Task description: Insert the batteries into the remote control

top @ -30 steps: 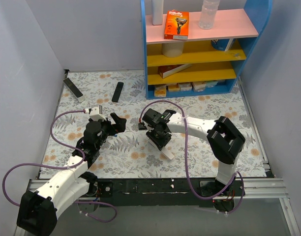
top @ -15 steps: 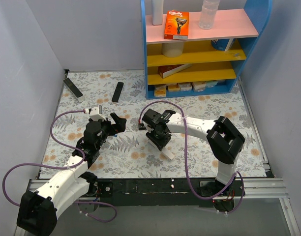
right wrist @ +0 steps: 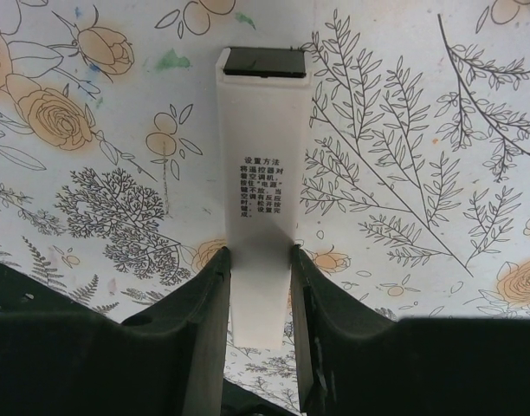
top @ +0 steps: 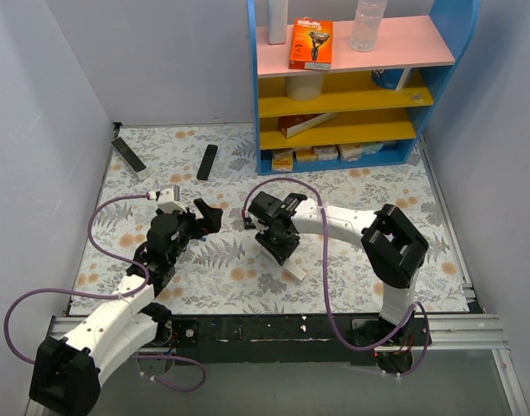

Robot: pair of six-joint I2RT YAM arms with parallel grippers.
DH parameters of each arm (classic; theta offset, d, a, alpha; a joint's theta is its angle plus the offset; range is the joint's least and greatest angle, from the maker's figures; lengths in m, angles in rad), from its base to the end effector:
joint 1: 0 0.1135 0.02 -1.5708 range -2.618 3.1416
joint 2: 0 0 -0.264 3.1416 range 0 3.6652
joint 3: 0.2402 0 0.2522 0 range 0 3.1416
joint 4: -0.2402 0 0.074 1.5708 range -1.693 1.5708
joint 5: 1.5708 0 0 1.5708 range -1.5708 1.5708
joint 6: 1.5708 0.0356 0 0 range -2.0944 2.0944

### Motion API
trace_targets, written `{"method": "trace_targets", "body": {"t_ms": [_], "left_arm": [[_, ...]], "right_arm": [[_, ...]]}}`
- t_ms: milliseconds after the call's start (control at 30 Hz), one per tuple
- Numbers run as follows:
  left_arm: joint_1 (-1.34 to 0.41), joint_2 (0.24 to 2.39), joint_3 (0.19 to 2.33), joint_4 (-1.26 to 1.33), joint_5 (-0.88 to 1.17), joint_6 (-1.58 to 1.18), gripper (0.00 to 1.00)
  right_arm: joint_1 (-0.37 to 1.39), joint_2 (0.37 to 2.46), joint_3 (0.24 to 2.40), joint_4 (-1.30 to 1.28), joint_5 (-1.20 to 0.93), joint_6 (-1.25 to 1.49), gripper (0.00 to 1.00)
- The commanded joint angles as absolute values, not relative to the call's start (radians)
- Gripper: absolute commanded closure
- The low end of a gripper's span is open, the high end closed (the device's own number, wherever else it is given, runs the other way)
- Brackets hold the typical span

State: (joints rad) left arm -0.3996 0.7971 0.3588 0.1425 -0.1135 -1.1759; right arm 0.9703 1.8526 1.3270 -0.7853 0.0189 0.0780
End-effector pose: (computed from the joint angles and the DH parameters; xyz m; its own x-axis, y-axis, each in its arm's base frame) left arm 0.1742 -0.0692 0.2208 -0.3680 -0.8401 -0.3985 -0.1375 0.4730 -0.8702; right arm 0.2060 0.2996 0.1902 -0.6085 -0.7506 -0.2576 -0.7771 0.6294 0.0018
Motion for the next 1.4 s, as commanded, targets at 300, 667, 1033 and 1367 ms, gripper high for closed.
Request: {"method": "trace_targets", "body": {"t_ms": [300,667,1033,1367], "left_arm": [[-0.400,0.770,0.365,0.156,-0.092,-1.178,0.02],[-0.400,0.814,0.382,0.152,0.072,-1.167,0.02],[-0.455,1.164,0.576,0.037,0.377,-1.121,0.02],[-0.526,1.430,0.770,-0.146,0.457,-1.040,0.12]], "right_arm": [[0.977,1.864,1.367,-0.811,0.009,0.081,0.58],[0.977,1.769,1.462,-0.822,0.038,0.101,0.41],[0.904,1.516,1.151,-0.694,0.100,0.420,0.42],[0.822,1.299,0.890,-0.581,0.120,0.649,0.47]]}}
